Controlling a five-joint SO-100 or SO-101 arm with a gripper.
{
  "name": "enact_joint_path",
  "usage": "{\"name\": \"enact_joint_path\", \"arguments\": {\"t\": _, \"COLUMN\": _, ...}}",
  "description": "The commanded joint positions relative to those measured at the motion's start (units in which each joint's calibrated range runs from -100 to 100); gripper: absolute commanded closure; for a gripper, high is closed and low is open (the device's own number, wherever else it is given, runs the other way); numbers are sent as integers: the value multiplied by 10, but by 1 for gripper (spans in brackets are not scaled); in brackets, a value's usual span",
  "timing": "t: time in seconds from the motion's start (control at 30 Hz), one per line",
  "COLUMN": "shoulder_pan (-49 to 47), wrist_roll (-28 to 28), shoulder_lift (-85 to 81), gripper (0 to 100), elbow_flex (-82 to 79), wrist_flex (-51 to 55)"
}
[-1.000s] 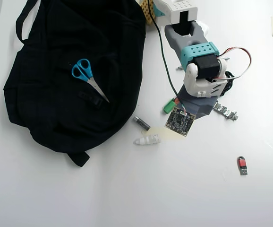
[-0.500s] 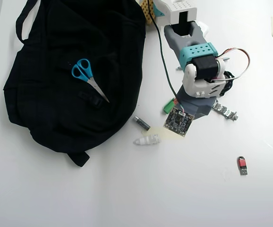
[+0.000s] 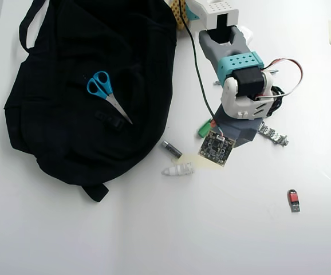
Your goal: Put the usb stick into the black bag
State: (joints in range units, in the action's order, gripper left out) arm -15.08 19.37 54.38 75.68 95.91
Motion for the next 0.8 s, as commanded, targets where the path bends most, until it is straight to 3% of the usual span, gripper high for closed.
{"name": "enact_joint_path", "arguments": {"t": 0.0, "shoulder_pan": -28, "wrist_roll": -4, "shoulder_lift": -19, "gripper": 98, "elbow_flex": 23, "wrist_flex": -106}}
{"name": "enact_joint_path", "arguments": {"t": 0.27, "shoulder_pan": -71, "wrist_roll": -7, "shoulder_lift": -11, "gripper": 98, "elbow_flex": 14, "wrist_flex": -306}}
{"name": "enact_joint_path", "arguments": {"t": 0.53, "shoulder_pan": -93, "wrist_roll": -70, "shoulder_lift": 16, "gripper": 98, "elbow_flex": -17, "wrist_flex": -418}}
{"name": "enact_joint_path", "arguments": {"t": 0.77, "shoulder_pan": -107, "wrist_roll": -79, "shoulder_lift": 83, "gripper": 98, "elbow_flex": -34, "wrist_flex": -539}}
